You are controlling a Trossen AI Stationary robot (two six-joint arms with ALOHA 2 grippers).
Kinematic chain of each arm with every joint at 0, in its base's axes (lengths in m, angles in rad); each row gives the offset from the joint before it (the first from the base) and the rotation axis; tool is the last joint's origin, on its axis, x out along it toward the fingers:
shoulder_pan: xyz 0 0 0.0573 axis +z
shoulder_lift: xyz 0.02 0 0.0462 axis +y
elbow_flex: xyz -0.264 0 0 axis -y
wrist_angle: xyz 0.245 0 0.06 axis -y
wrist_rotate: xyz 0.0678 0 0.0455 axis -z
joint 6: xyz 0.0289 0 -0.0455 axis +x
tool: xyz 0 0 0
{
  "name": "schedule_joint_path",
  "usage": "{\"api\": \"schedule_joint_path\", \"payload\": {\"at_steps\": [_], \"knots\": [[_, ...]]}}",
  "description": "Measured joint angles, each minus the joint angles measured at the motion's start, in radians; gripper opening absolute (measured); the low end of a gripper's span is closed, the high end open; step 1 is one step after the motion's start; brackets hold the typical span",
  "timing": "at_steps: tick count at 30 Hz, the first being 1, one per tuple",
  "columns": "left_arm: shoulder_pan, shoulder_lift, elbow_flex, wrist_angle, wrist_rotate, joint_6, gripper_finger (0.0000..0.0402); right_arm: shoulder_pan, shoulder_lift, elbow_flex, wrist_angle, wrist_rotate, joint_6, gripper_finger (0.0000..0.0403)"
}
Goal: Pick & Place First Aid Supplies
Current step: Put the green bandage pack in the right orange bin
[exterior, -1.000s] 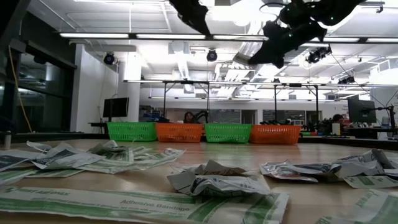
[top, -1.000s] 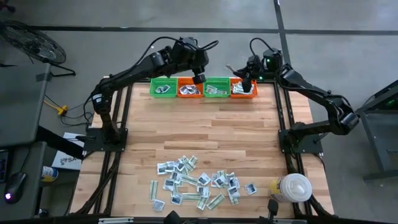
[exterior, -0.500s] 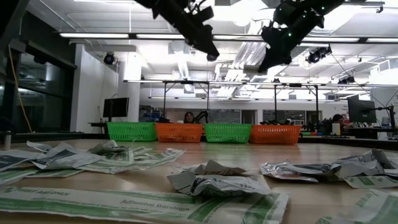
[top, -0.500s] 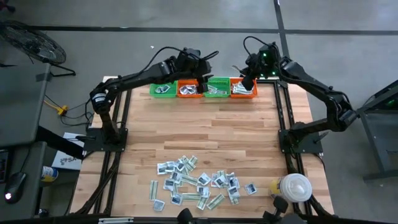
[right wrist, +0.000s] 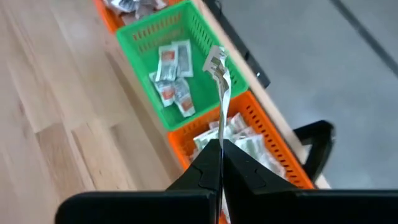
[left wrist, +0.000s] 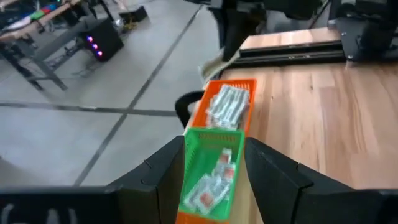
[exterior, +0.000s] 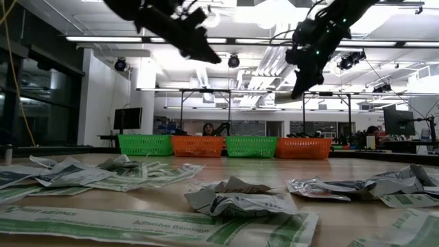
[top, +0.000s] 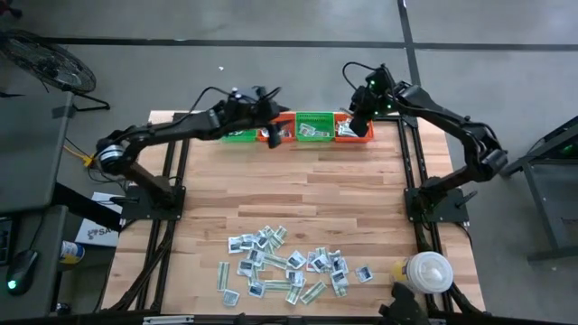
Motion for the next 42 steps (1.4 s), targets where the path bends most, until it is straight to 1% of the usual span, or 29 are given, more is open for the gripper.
{"api": "schedule_joint_path", "payload": {"at_steps": [2, 5, 9, 13, 16, 21, 27, 29, 32, 35, 39, 42], "knots": [[0.016, -0.053, -0.073, 0.049, 0.016, -0.014, 0.0163, 0.000, 0.022, 0.000, -0.014, -0.002, 0.000, 0.0000], [0.043, -0.123, -0.169, 0.152, 0.091, -0.046, 0.0163, -0.006, 0.055, 0.000, -0.043, -0.010, -0.001, 0.0000], [0.090, -0.200, -0.288, 0.248, 0.183, -0.089, 0.0163, -0.016, 0.110, 0.000, -0.064, -0.021, 0.001, 0.0000], [0.151, -0.260, -0.380, 0.330, 0.276, -0.142, 0.0163, -0.030, 0.162, 0.000, -0.074, -0.028, 0.007, 0.0000], [0.191, -0.287, -0.432, 0.378, 0.350, -0.173, 0.0163, -0.043, 0.204, 0.000, -0.080, -0.012, 0.007, 0.0000], [0.239, -0.302, -0.459, 0.404, 0.467, -0.197, 0.0163, -0.068, 0.240, 0.000, -0.088, 0.014, 0.007, 0.0000], [0.238, -0.302, -0.462, 0.407, 0.504, -0.188, 0.0163, -0.079, 0.244, 0.000, -0.082, 0.047, 0.014, 0.0001], [0.239, -0.302, -0.462, 0.404, 0.516, -0.178, 0.0163, -0.079, 0.244, 0.000, -0.081, 0.048, 0.023, 0.0008], [0.239, -0.302, -0.462, 0.404, 0.526, -0.171, 0.0163, -0.079, 0.244, 0.000, -0.081, 0.049, 0.047, 0.0030], [0.239, -0.301, -0.462, 0.402, 0.557, -0.166, 0.0163, -0.078, 0.244, 0.000, -0.081, 0.076, 0.080, 0.0060], [0.238, -0.301, -0.462, 0.395, 0.579, -0.162, 0.0162, -0.078, 0.244, 0.000, -0.080, 0.085, 0.137, 0.0101], [0.239, -0.301, -0.462, 0.390, 0.596, -0.150, 0.0162, -0.078, 0.238, 0.000, -0.072, 0.085, 0.176, 0.0121]]}}
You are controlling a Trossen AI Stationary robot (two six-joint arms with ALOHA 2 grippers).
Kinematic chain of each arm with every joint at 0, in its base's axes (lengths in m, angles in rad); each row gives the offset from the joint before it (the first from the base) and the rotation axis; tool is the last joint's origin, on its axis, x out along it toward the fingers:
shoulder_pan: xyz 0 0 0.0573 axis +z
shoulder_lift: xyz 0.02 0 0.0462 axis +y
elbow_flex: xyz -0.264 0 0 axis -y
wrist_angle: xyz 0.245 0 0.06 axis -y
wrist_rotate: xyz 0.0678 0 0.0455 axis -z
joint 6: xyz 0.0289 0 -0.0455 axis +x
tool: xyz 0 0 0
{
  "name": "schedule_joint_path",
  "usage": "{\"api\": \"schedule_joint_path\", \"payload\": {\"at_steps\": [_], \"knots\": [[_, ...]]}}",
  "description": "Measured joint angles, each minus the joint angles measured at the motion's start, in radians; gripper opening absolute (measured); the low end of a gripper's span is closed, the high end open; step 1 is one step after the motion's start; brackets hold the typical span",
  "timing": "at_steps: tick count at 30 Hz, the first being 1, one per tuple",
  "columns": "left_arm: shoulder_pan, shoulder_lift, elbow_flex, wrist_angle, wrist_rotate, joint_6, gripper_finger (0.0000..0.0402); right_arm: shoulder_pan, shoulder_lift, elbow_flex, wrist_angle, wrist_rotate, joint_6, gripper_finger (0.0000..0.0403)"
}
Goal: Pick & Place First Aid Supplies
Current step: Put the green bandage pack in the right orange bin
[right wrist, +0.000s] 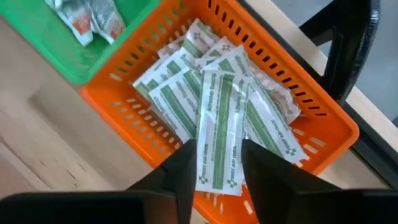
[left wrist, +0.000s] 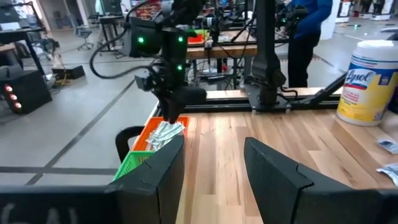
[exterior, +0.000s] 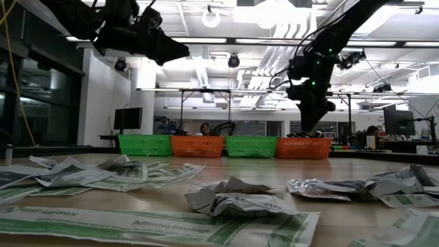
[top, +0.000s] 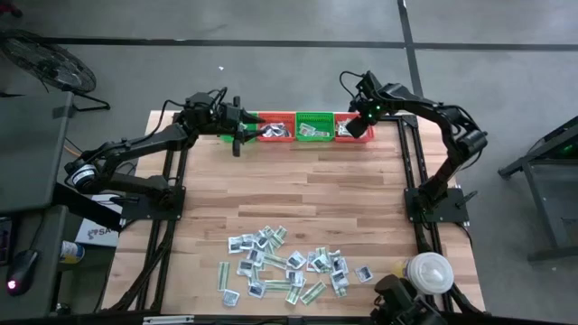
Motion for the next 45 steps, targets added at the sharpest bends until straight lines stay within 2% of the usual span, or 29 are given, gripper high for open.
{"api": "schedule_joint_path", "payload": {"at_steps": [6, 11, 19, 25, 30, 38, 45], "knots": [[0.000, 0.000, 0.000, -0.078, 0.010, 0.038, 0.0162, 0.000, -0.015, 0.000, -0.003, -0.009, 0.074, 0.0129], [0.000, 0.000, 0.000, -0.107, 0.062, 0.059, 0.0162, 0.002, -0.047, 0.000, -0.023, -0.019, 0.121, 0.0125], [-0.001, 0.000, 0.000, -0.172, 0.104, 0.069, 0.0162, 0.014, -0.185, 0.000, -0.033, -0.012, 0.147, 0.0124], [-0.029, 0.000, 0.000, -0.315, 0.085, 0.121, 0.0162, 0.049, -0.285, 0.000, -0.033, -0.001, 0.147, 0.0124], [-0.110, 0.000, 0.000, -0.373, 0.043, 0.118, 0.0162, 0.097, -0.331, 0.000, -0.027, -0.007, 0.118, 0.0124], [-0.315, 0.001, 0.000, -0.461, -0.138, 0.010, 0.0162, 0.174, -0.343, 0.000, -0.031, -0.076, 0.075, 0.0124], [-0.488, 0.079, 0.001, -0.465, -0.216, -0.114, 0.0162, 0.261, -0.360, 0.000, -0.064, -0.115, 0.010, 0.0124]]}}
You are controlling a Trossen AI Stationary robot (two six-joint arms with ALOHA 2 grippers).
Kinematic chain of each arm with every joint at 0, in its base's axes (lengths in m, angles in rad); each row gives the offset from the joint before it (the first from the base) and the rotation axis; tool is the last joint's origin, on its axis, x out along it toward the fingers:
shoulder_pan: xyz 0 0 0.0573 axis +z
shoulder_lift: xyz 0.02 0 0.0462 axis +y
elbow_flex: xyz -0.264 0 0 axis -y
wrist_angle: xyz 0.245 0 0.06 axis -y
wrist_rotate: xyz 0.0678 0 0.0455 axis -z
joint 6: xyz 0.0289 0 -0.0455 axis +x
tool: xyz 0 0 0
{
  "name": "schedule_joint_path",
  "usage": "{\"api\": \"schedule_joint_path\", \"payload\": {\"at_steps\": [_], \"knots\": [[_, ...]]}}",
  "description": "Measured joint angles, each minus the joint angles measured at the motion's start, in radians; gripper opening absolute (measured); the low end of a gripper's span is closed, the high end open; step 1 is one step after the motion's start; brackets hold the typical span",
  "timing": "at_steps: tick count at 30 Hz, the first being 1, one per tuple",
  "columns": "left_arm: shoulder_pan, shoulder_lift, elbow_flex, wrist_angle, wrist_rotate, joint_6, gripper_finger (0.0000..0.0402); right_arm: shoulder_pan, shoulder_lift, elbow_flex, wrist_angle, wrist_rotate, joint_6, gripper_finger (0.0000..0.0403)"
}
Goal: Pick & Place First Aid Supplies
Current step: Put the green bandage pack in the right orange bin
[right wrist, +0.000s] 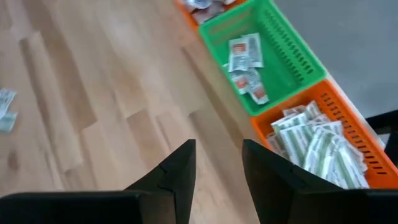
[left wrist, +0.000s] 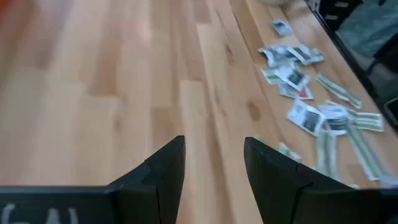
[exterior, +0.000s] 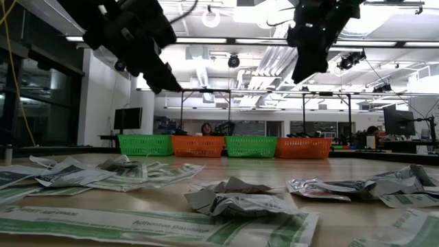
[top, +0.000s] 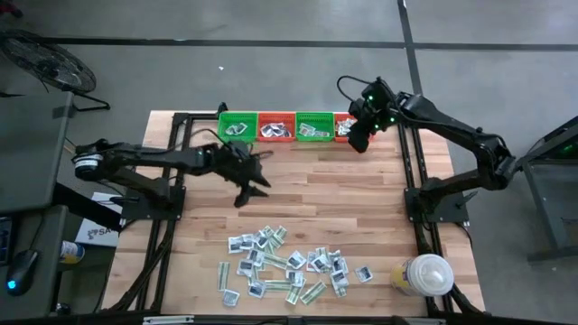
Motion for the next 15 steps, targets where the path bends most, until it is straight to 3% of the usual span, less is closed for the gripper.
{"api": "schedule_joint_path", "payload": {"at_steps": [7, 15], "knots": [[-0.127, 0.145, 0.000, 0.022, -0.022, -0.212, 0.0162, 0.082, -0.084, 0.000, -0.060, 0.002, -0.029, 0.0124], [-0.239, 0.303, 0.036, 0.116, -0.071, -0.303, 0.0162, 0.149, -0.197, 0.000, -0.110, 0.009, -0.032, 0.0124]]}}
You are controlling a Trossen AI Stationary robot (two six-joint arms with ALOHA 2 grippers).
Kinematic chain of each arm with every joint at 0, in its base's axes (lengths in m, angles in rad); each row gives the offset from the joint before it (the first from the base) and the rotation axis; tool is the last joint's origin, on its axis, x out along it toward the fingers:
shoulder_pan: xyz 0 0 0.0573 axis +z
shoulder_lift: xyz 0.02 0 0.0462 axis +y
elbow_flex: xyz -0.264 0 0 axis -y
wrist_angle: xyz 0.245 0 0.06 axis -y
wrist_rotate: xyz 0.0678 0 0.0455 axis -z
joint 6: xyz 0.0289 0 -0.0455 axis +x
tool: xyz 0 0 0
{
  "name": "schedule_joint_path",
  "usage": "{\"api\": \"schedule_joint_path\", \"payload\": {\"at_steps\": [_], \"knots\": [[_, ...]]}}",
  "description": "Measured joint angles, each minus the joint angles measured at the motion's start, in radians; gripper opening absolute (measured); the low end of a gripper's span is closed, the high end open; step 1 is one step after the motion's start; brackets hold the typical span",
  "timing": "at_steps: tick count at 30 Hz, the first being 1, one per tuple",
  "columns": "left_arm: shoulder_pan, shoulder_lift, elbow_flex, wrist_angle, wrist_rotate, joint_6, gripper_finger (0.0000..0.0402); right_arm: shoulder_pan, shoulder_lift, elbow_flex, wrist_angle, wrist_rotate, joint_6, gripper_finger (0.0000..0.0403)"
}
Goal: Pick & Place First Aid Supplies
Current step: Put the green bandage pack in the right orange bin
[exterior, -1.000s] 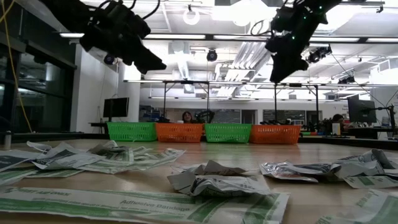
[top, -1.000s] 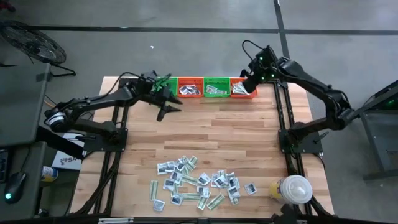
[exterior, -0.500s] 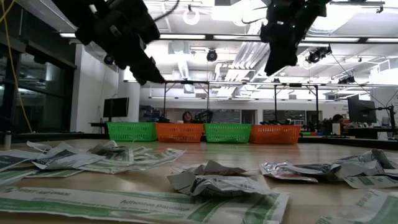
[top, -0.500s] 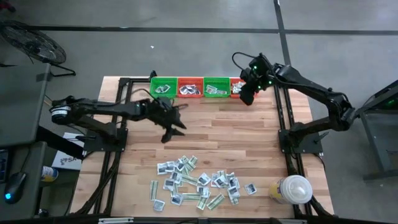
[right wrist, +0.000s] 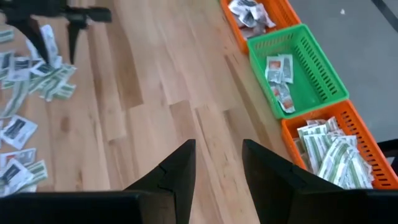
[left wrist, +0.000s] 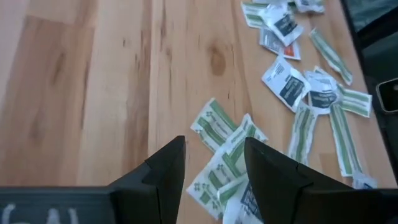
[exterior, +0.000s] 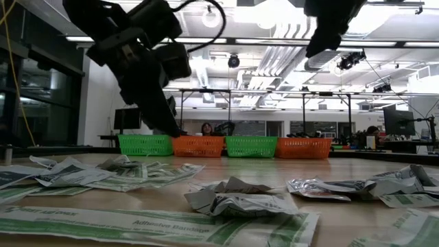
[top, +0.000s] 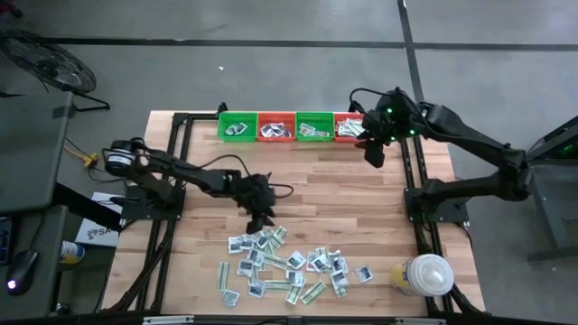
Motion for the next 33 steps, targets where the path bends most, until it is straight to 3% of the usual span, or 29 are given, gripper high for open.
{"api": "schedule_joint_path", "payload": {"at_steps": [5, 15, 33], "knots": [[-0.010, 0.060, 0.042, -0.004, -0.041, -0.072, 0.0163, 0.031, -0.052, 0.000, -0.023, 0.001, 0.000, 0.0124], [-0.008, 0.114, 0.097, -0.041, -0.055, -0.074, 0.0162, 0.081, -0.111, -0.008, -0.083, 0.002, 0.005, 0.0124], [-0.023, 0.174, 0.104, -0.083, -0.009, -0.069, 0.0163, 0.156, -0.304, -0.234, -0.023, 0.002, 0.133, 0.0124]]}}
